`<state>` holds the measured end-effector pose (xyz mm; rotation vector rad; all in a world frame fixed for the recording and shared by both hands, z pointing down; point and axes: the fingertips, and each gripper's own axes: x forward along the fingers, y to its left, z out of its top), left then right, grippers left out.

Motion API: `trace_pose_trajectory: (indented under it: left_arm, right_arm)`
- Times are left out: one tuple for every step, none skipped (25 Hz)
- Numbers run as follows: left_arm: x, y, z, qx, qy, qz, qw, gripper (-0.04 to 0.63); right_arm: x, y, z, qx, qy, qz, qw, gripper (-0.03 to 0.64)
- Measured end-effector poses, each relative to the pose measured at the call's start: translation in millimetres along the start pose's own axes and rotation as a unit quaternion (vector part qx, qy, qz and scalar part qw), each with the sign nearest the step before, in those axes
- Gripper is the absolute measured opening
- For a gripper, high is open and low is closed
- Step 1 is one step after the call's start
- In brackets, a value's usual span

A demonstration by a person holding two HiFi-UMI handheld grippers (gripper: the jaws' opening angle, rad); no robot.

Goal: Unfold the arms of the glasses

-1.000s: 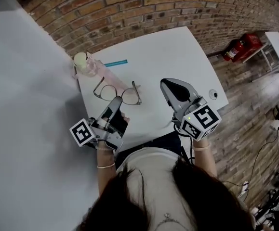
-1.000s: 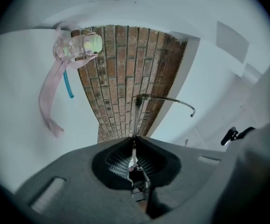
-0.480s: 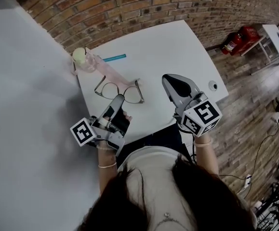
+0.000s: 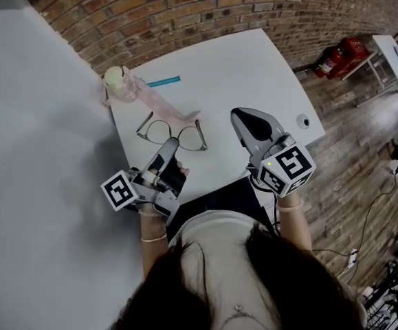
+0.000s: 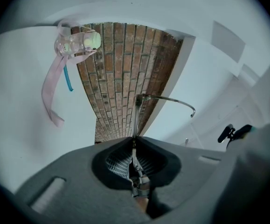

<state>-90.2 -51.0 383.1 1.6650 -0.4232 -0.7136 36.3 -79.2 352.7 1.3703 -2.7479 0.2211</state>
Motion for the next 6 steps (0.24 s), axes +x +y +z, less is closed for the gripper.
trace_pose_trajectory:
  left_arm:
    - [-0.2,-0.2,0.1,0.0,0.0,0.0,1.0,0.021]
    - [-0.1,-0.3,0.5,0.0,0.0,-0.001,1.0,0.021]
    - [0.3,-0.4,1.2,0.001,0.0,-0.001,1.0,0.021]
    - [0.8,-0.4,2.0,0.001,0.001,-0.002,1.0,0.021]
    - [1.4,-0.3,2.8,0.002,0.001,-0.002,1.0,0.021]
    - [2.0,-0.3,3.7,0.002,0.002,-0.002,1.0,0.021]
  right_arm:
    - [0.3,0.1,-0.8,0.0,0.001,0.0,1.0,0.006]
    - [1.0,0.1,-1.6,0.0,0.001,0.0,1.0,0.006]
    - [1.9,0.1,-2.1,-0.001,0.002,0.0,1.0,0.006]
    - [2.9,0.1,-2.2,-0.001,0.003,0.0,1.0,0.006]
    - [3.9,0.0,-2.2,-0.001,0.004,0.0,1.0,0.006]
    - [5.0,0.0,-2.3,-0.002,0.005,0.001,1.0,0.006]
